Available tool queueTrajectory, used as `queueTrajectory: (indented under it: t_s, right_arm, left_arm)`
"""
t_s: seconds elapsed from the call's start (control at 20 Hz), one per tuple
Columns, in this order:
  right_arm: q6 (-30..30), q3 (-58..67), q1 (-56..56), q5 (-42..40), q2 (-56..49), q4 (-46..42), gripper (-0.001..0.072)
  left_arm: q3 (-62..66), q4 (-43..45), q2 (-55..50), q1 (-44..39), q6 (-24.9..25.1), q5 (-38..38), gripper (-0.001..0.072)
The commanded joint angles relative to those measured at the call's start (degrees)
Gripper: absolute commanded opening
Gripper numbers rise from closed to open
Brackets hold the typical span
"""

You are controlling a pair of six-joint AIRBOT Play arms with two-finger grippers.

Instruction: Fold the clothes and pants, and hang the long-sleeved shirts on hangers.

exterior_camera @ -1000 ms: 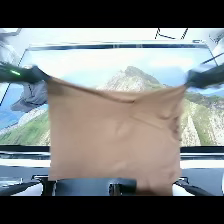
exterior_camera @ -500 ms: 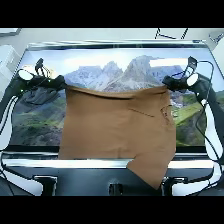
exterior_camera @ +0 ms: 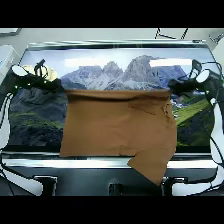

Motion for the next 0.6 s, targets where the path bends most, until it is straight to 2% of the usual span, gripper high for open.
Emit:
queueTrajectory:
  t_s: [0.0,0.15,0.55]
  right_arm:
    - [-2.4,-5.2,-1.0,20.3,1.5,-5.1,0.0039]
    - [-3.2,-11.9,-1.1,16.7,0.9,-6.1,0.0039]
    - [-3.1,-8.3,-1.1,17.4,0.9,-10.9,0.004]
  left_arm:
    - [-4.8,3.0,0.9,0.0,0.4,-15.3,0.0018]
    - [-12.7,4.7,1.0,-0.5,1.2,-14.9,0.0017]
    - [-15.2,9.4,1.4,0.9,1.9,-14.2,0.0017]
